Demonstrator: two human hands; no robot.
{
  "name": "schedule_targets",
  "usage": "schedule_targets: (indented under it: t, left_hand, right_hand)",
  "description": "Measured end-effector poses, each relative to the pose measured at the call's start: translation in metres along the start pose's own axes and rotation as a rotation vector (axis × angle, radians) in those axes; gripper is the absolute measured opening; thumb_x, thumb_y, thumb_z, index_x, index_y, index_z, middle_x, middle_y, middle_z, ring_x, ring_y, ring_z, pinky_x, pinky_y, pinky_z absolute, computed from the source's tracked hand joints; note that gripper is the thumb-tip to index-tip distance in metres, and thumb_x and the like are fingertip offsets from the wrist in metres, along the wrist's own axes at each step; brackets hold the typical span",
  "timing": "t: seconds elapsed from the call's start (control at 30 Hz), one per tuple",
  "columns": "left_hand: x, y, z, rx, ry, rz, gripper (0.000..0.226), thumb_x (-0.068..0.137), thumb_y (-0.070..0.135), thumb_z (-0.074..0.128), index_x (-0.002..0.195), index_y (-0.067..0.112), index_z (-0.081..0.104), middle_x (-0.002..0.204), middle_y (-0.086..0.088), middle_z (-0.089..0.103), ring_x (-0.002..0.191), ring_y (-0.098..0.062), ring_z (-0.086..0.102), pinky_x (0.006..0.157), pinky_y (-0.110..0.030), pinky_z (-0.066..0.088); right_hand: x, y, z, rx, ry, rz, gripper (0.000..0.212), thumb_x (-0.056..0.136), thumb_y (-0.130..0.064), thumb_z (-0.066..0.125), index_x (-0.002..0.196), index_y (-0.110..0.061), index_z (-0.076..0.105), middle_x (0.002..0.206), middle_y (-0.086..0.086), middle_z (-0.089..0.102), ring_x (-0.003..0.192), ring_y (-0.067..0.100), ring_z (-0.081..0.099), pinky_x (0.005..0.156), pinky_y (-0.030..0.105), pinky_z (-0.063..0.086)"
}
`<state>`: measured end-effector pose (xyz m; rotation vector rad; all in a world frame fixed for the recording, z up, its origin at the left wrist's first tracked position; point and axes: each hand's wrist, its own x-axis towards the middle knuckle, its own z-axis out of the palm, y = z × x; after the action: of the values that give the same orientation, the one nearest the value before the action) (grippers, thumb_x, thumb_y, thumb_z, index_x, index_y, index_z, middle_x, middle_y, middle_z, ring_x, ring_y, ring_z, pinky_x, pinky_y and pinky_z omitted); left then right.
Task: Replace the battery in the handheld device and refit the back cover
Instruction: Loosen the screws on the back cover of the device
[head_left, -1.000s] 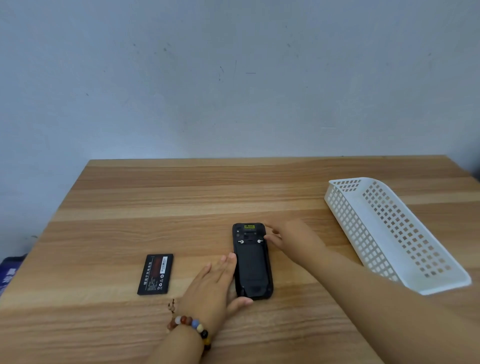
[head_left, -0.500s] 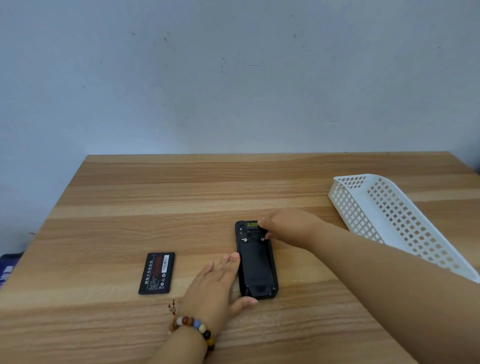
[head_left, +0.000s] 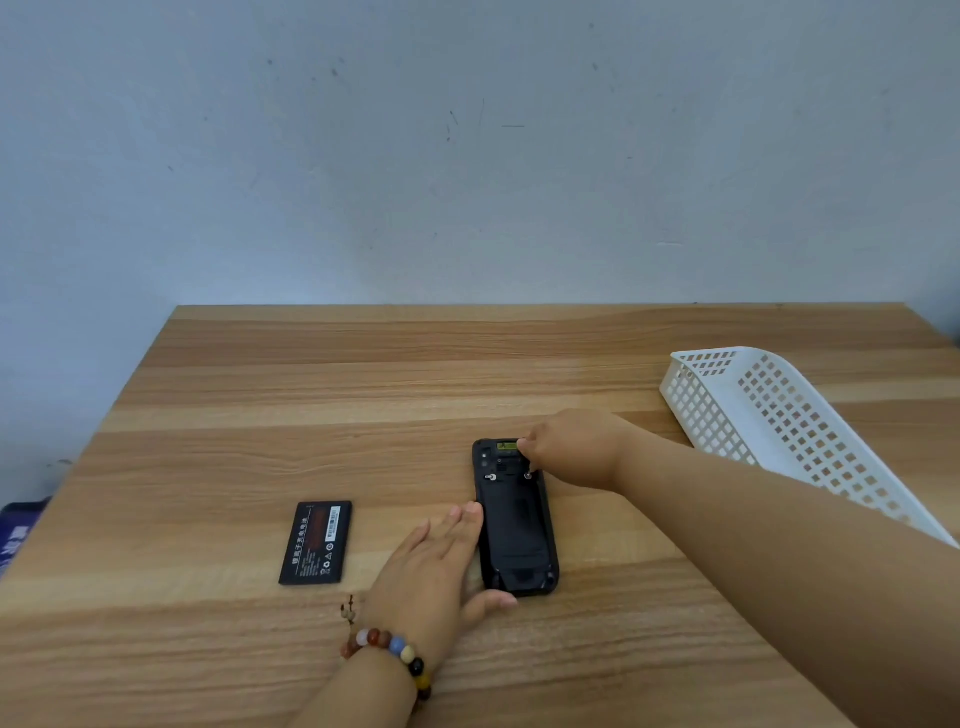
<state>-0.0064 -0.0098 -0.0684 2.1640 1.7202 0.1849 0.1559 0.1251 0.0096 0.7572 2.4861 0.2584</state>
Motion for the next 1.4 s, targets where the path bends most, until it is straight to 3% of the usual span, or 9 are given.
schedule_targets:
  t: [0.23, 0.37, 0.43, 0.53, 0.63, 0.7, 0.77, 0.97, 1.4]
  left_hand:
    - [0.0, 0.001, 0.0, 0.003, 0.003, -0.007, 0.126, 0.038, 0.089, -0.022, 0.143, 0.021, -0.007, 0.147, 0.015, -0.005, 0.123, 0.008, -0.012, 0.104, -0.018, -0.012]
    - [0.0, 0.002, -0.001, -0.001, 0.014, -0.009, 0.126, 0.037, 0.089, -0.023, 0.143, 0.022, -0.006, 0.135, 0.019, -0.01, 0.122, 0.008, -0.012, 0.104, -0.017, -0.011]
    - [0.0, 0.001, 0.001, 0.001, 0.013, -0.011, 0.126, 0.037, 0.089, -0.022, 0.143, 0.022, -0.007, 0.142, 0.018, -0.008, 0.123, 0.008, -0.012, 0.105, -0.018, -0.011]
    - [-0.001, 0.001, 0.0, 0.008, 0.003, -0.009, 0.126, 0.038, 0.089, -0.022, 0.143, 0.021, -0.005, 0.152, 0.01, 0.003, 0.124, 0.007, -0.011, 0.104, -0.019, -0.013]
    - [-0.002, 0.003, -0.002, -0.013, 0.018, -0.015, 0.128, 0.038, 0.09, -0.021, 0.144, 0.021, -0.001, 0.148, 0.014, 0.0, 0.123, 0.007, -0.009, 0.104, -0.02, -0.013]
    - [-0.002, 0.002, -0.002, -0.009, 0.016, -0.013, 0.128, 0.036, 0.09, -0.022, 0.143, 0.022, -0.004, 0.145, 0.017, -0.005, 0.123, 0.008, -0.011, 0.104, -0.017, -0.013]
    - [-0.001, 0.001, -0.001, -0.013, 0.018, -0.009, 0.126, 0.038, 0.09, -0.021, 0.143, 0.022, -0.006, 0.15, 0.014, -0.001, 0.125, 0.008, -0.011, 0.105, -0.017, -0.012]
    - [-0.002, 0.002, -0.003, -0.024, 0.004, -0.017, 0.126, 0.037, 0.09, -0.02, 0.143, 0.022, -0.008, 0.152, 0.011, 0.002, 0.124, 0.009, -0.011, 0.106, -0.018, -0.01]
    - [-0.001, -0.001, 0.002, 0.001, 0.021, 0.01, 0.124, 0.041, 0.09, -0.018, 0.143, 0.021, -0.005, 0.144, 0.014, -0.004, 0.126, 0.007, -0.007, 0.105, -0.018, -0.011]
  right_hand:
    - [0.003, 0.0, 0.006, 0.163, 0.009, 0.067, 0.024, 0.095, -0.008, 0.043, 0.113, -0.008, 0.059, 0.111, 0.009, 0.065, 0.098, 0.027, 0.063, 0.081, 0.037, 0.052]
    - [-0.001, -0.001, 0.008, 0.239, 0.01, 0.119, 0.029, 0.096, -0.007, 0.041, 0.12, -0.01, 0.055, 0.111, 0.007, 0.065, 0.1, 0.024, 0.062, 0.078, 0.031, 0.049]
    - [-0.001, -0.005, 0.006, 0.262, 0.019, 0.158, 0.027, 0.099, -0.016, 0.038, 0.117, -0.008, 0.057, 0.107, 0.009, 0.066, 0.096, 0.024, 0.063, 0.073, 0.031, 0.046]
    - [0.004, -0.01, 0.0, 0.402, 0.034, 0.282, 0.041, 0.099, -0.036, 0.037, 0.103, -0.006, 0.064, 0.1, 0.011, 0.069, 0.091, 0.025, 0.063, 0.074, 0.033, 0.047]
    - [0.007, -0.008, -0.006, 0.649, 0.077, 0.397, 0.037, 0.092, -0.037, 0.052, 0.123, -0.017, 0.057, 0.121, 0.008, 0.064, 0.111, 0.025, 0.058, 0.09, 0.036, 0.048]
    - [0.008, -0.008, -0.009, 0.686, 0.038, 0.364, 0.055, 0.088, -0.038, 0.058, 0.139, -0.026, 0.041, 0.139, 0.003, 0.051, 0.126, 0.024, 0.048, 0.101, 0.037, 0.043]
    - [0.011, -0.013, -0.015, 0.648, 0.014, 0.323, 0.063, 0.086, -0.04, 0.06, 0.142, -0.027, 0.035, 0.144, 0.002, 0.046, 0.131, 0.023, 0.043, 0.104, 0.038, 0.04]
    - [0.025, -0.03, -0.025, 0.599, -0.026, 0.359, 0.045, 0.087, -0.035, 0.06, 0.124, -0.011, 0.057, 0.117, 0.009, 0.065, 0.106, 0.026, 0.06, 0.084, 0.035, 0.051]
    - [0.029, -0.041, -0.033, 0.69, 0.001, 0.458, 0.031, 0.084, -0.018, 0.06, 0.113, -0.007, 0.061, 0.107, 0.01, 0.065, 0.093, 0.024, 0.063, 0.071, 0.031, 0.051]
